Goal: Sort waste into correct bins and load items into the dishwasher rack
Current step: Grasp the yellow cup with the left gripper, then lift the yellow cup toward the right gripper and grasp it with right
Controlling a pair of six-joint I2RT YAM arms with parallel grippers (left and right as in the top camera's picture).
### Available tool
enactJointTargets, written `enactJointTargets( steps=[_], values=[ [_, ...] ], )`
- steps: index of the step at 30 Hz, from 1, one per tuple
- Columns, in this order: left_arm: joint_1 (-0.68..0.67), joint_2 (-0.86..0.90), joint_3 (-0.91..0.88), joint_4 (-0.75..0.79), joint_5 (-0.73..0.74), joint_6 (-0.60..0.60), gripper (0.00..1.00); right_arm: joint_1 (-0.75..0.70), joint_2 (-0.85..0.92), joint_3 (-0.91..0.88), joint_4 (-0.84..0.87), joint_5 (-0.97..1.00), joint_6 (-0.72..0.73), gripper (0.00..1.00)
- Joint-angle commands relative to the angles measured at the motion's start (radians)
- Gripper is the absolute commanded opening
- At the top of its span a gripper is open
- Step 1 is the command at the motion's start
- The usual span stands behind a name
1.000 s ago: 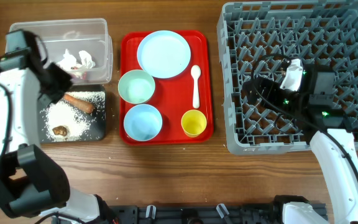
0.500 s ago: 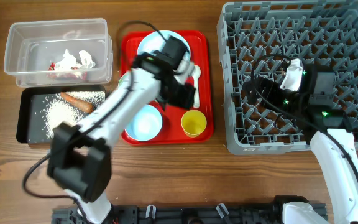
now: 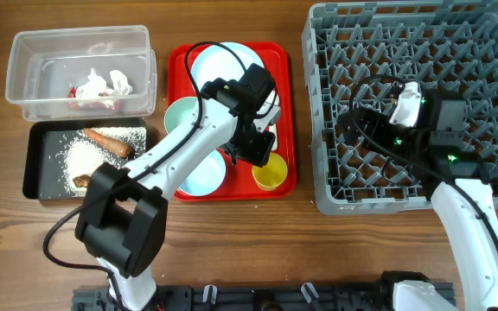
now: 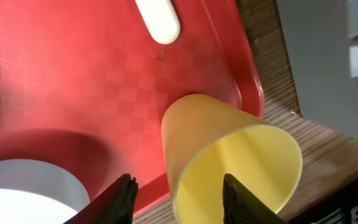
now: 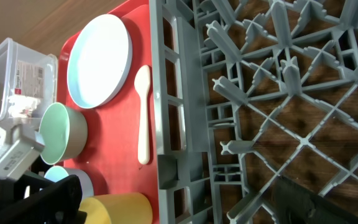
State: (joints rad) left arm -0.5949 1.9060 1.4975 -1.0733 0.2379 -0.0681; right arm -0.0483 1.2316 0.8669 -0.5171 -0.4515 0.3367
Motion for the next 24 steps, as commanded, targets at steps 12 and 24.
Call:
enactJointTargets(
  steps=[12, 24],
  values=[
    [-0.013, 0.071, 0.004, 0.030, 0.016, -0.075, 0.13, 0.005, 0.008, 0.016, 0.000, 0.010, 0.006, 1.00],
    [0.185, 0.006, 0.007, 0.061, 0.424, -0.085, 0.04, 0.005, 0.008, 0.016, 0.097, -0.138, 0.075, 1.00]
  ],
)
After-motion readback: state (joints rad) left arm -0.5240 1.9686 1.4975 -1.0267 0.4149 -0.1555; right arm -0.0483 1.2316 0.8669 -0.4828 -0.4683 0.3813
